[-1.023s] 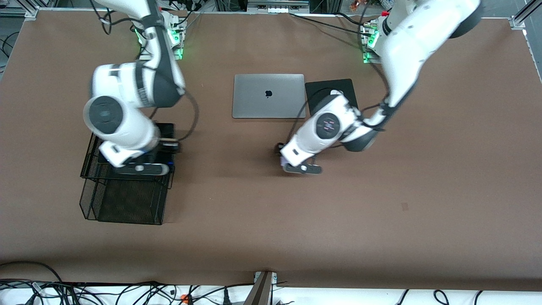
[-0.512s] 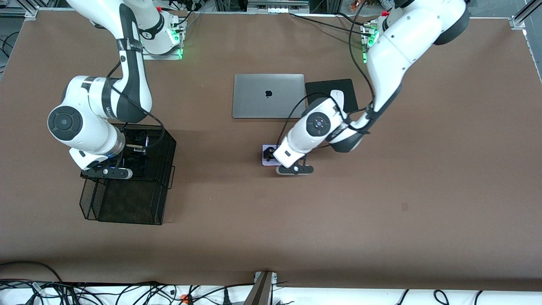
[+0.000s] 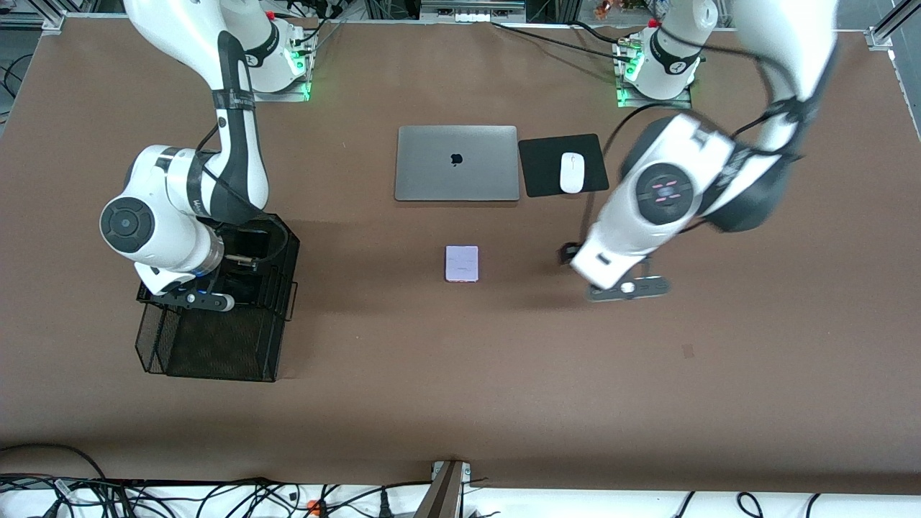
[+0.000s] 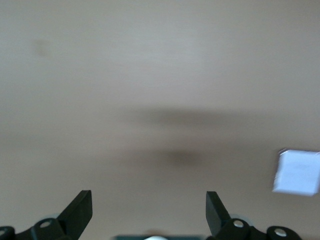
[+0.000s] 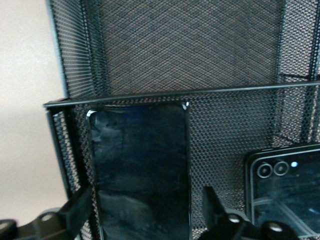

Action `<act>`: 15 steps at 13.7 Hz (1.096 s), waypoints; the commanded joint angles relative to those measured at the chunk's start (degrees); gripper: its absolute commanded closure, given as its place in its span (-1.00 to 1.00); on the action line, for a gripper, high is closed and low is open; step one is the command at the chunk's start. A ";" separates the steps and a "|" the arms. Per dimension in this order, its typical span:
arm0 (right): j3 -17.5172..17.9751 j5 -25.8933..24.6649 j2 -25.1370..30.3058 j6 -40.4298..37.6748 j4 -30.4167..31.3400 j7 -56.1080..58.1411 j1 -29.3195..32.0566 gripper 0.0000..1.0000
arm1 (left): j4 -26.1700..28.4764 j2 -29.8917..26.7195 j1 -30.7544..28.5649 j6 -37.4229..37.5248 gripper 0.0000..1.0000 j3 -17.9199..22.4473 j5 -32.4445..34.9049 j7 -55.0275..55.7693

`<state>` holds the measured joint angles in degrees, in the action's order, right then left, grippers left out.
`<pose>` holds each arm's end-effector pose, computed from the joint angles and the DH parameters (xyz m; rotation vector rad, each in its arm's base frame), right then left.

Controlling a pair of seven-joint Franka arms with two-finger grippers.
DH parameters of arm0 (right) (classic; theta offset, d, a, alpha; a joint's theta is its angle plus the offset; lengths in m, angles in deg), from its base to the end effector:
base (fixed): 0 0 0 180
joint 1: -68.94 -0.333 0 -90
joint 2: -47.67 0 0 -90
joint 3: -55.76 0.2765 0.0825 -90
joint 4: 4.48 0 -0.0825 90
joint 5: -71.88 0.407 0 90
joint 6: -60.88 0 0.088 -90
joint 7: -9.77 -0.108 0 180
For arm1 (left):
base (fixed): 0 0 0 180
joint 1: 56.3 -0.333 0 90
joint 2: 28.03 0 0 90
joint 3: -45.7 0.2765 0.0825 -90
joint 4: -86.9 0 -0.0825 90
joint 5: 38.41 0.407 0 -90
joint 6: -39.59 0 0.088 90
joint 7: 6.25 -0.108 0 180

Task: Place phones with both arms
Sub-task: 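Move the right gripper to the white phone while the left gripper withdraws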

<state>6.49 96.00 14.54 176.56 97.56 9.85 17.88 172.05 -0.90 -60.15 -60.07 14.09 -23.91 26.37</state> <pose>0.6326 0.0727 0.2673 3.0642 -0.1851 -0.1668 0.6214 -0.2501 0.3762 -3.0587 -0.0839 0.1958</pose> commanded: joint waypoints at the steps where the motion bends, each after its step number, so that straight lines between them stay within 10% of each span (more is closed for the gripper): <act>1: -0.04 1.63 0.87 -1.84 -2.27 1.06 0.26 -1.00 | -3.92 -3.83 -5.19 9.80 -1.00 0.05 -0.26 -13.85; 5: -1.79 0.84 1.75 -17.98 -12.79 0.09 0.00 -1.00 | -6.84 -11.30 -7.33 15.11 -1.00 6.00 -3.85 -24.62; 9: -1.36 0.84 1.40 -22.78 -19.94 -12.70 -5.86 -1.00 | 0.43 -20.51 5.59 7.94 -1.00 28.49 -10.62 -29.54; 12: 0.47 1.36 -0.35 -17.53 -19.95 -25.45 -13.51 -1.00 | 14.75 -31.86 5.78 -1.05 -1.00 30.02 -10.71 -29.55; 15: 7.58 1.28 -3.68 -7.17 -20.47 -39.76 -17.92 -1.00 | 14.35 -31.62 5.07 2.88 -1.00 30.11 -12.99 -29.81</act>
<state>10.99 96.57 13.63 164.37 78.21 -22.42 1.46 183.60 -30.81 -55.40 -57.27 43.50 -34.37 -2.19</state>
